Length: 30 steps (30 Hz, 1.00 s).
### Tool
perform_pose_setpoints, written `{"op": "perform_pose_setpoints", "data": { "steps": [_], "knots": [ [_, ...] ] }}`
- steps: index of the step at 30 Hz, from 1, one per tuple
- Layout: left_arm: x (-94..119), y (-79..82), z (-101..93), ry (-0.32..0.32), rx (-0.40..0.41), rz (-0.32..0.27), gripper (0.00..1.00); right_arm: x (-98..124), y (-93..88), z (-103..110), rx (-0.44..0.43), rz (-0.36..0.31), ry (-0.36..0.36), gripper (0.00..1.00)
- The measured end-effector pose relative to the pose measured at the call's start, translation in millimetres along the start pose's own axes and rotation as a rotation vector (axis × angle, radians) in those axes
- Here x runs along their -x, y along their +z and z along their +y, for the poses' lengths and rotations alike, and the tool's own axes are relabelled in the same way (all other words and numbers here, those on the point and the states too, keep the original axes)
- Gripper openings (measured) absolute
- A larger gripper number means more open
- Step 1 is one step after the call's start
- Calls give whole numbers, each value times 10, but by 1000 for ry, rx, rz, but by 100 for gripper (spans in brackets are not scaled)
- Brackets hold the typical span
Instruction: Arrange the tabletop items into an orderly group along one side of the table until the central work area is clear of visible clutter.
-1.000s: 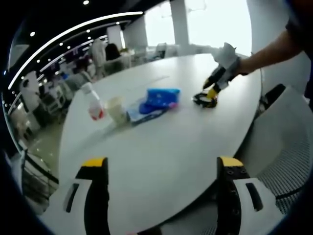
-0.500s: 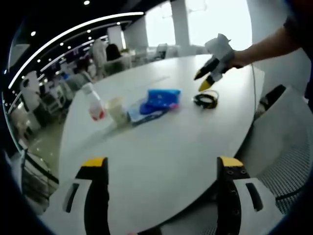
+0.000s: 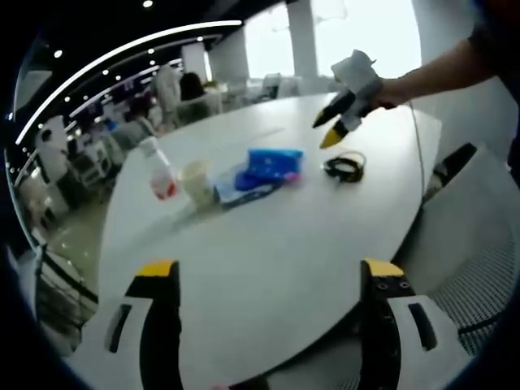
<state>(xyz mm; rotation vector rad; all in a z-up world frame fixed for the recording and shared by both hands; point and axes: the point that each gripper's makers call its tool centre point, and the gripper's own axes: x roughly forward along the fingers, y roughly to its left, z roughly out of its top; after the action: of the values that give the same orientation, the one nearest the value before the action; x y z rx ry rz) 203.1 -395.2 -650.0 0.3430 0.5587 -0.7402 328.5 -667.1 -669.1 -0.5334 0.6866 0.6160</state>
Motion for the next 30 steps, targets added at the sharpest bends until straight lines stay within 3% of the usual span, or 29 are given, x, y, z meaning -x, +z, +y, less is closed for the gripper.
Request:
{"op": "perform_pose_setpoints", "data": {
  "steps": [11, 22, 30],
  "knots": [
    [4, 5, 9, 5, 4, -3, 89, -58, 432, -219, 10, -53, -17, 50],
    [11, 23, 26, 12, 22, -16, 90, -315, 533, -230, 26, -35, 12, 51],
    [-3, 35, 36, 13, 30, -21, 91, -529, 487, -243, 15, -3, 24, 50]
  ]
}}
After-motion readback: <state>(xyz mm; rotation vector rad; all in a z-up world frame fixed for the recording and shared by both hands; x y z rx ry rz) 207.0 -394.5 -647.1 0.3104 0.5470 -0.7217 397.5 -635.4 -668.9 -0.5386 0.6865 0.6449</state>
